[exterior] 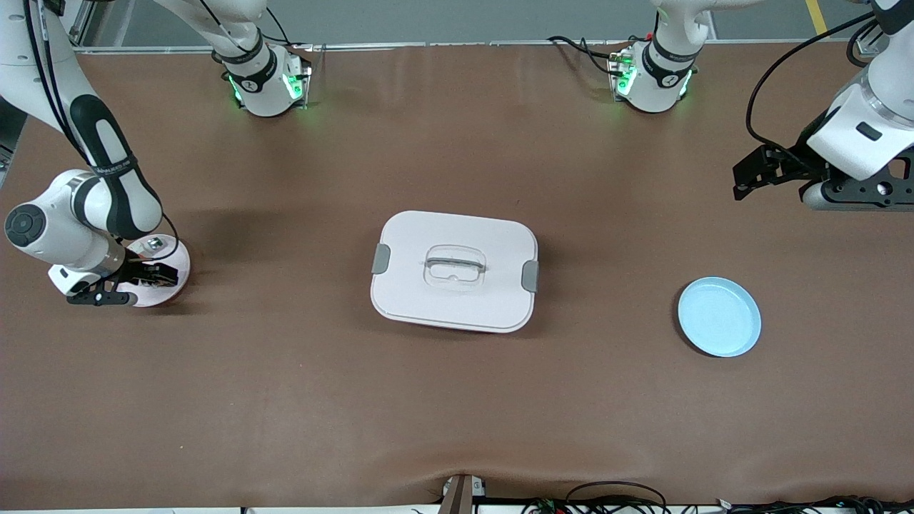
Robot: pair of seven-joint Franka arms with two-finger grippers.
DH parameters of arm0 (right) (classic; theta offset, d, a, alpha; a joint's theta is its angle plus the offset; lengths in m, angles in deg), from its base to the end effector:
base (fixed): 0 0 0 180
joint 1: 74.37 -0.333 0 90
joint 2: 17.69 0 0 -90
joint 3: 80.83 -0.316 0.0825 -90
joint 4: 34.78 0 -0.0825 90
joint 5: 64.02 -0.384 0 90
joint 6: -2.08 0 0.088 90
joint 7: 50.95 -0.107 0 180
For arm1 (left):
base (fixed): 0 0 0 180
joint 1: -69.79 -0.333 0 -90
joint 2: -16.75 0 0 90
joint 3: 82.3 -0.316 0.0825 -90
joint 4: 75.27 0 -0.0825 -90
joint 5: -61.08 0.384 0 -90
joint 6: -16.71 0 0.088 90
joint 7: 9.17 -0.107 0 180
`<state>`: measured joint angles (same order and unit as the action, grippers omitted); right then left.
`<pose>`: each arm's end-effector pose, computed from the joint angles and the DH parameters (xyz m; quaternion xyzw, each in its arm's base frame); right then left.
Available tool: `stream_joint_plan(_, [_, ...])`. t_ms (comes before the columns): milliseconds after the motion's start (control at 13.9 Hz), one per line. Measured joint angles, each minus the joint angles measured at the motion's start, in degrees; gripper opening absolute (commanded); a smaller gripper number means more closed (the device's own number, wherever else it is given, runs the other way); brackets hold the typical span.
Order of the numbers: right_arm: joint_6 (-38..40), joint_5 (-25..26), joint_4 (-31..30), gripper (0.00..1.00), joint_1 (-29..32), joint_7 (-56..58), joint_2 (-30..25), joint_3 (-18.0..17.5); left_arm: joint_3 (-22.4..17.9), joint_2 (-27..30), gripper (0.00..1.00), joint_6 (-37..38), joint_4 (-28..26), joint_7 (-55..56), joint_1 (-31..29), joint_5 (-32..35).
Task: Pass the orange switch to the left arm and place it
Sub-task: 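Close the right gripper on the orange switch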
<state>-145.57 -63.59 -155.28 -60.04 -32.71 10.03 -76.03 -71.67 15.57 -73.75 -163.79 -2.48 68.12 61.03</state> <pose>0.5475 -0.1900 0.1845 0.9998 0.0001 -0.0109 0.0190 0.5552 -0.0865 0.6261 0.9998 -0.0198 0.0064 0.0032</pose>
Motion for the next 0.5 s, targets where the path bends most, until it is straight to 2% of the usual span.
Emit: stream_joint_plan(503, [0.62,0.00,-0.13,1.00,0.12,2.63,0.32,0.32,-0.01,-0.02,1.00,0.43,0.00,0.00,-0.16,0.00])
